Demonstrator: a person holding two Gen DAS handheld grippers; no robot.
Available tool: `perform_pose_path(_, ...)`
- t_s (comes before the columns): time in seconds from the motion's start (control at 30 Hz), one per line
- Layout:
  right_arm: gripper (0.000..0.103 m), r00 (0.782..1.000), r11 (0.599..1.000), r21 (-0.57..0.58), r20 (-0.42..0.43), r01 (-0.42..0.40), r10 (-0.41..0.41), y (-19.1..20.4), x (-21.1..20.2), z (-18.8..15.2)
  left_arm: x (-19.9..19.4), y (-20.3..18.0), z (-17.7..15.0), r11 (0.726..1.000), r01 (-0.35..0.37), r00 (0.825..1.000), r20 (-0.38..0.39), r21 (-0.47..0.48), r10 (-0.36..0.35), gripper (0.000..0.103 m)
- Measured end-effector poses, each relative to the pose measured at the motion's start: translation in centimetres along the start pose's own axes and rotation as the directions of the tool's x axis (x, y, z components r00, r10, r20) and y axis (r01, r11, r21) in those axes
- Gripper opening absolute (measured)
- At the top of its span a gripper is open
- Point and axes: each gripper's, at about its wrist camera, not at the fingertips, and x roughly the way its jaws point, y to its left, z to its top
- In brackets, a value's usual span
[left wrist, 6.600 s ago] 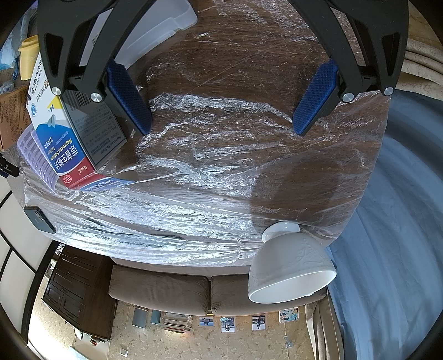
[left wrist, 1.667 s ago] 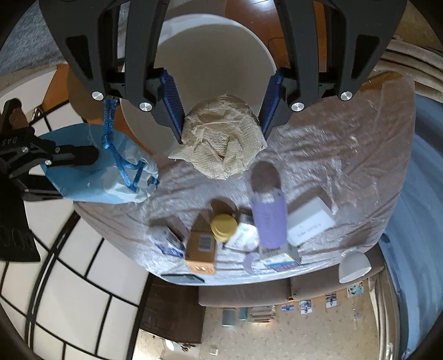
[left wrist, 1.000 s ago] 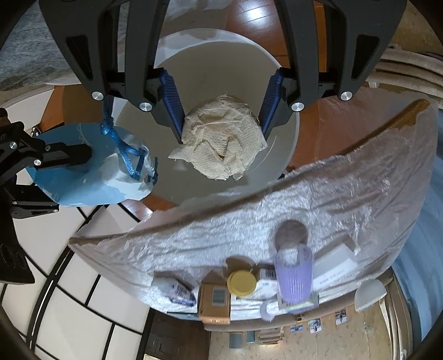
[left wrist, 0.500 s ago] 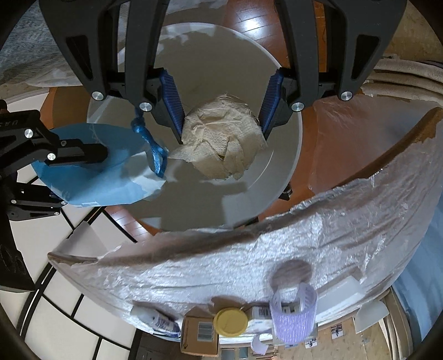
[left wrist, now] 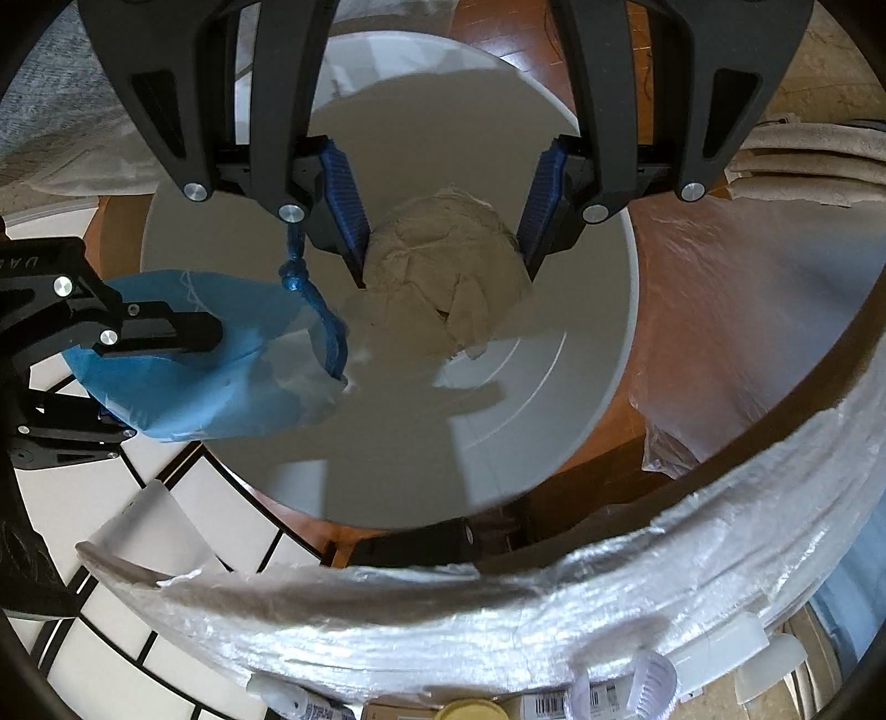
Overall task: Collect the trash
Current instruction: 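Carry the paper ball and blue bag over the white trash bin with both tools, then open both tools to drop the paper ball and blue bag into the bin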
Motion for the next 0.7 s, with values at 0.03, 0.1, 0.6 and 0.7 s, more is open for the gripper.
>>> perform_pose_path(0.03, 0.041, 1.0, 1.0, 0.001, -0.005, 0.001, -0.001, 0.0, 0.3, 0.1, 0.2, 0.0, 0.1, 1.0, -0.001, 1.0, -0.004, 0.001, 0.001, 0.053)
perform_pose_path(0.1, 0.041, 1.0, 1.0, 0.001, -0.008, 0.006, -0.006, -0.2, 0.5, -0.1, 0.5, 0.0, 0.3, 1.0, -0.002, 1.0, -0.011, 0.003, 0.002, 0.053)
perform_pose_path(0.6, 0.041, 0.999, 0.999, 0.011, -0.034, 0.031, -0.031, -0.6, 2.2, 0.0, 2.7, -0.3, 1.4, 1.0, -0.01, 0.998, -0.057, 0.02, 0.011, 0.053)
perform_pose_path(0.7, 0.041, 0.998, 0.999, 0.005, -0.04, 0.04, -0.039, -0.7, 2.3, -0.3, 2.9, -0.2, 1.4, 1.0, -0.014, 0.998, -0.06, 0.022, 0.015, 0.053)
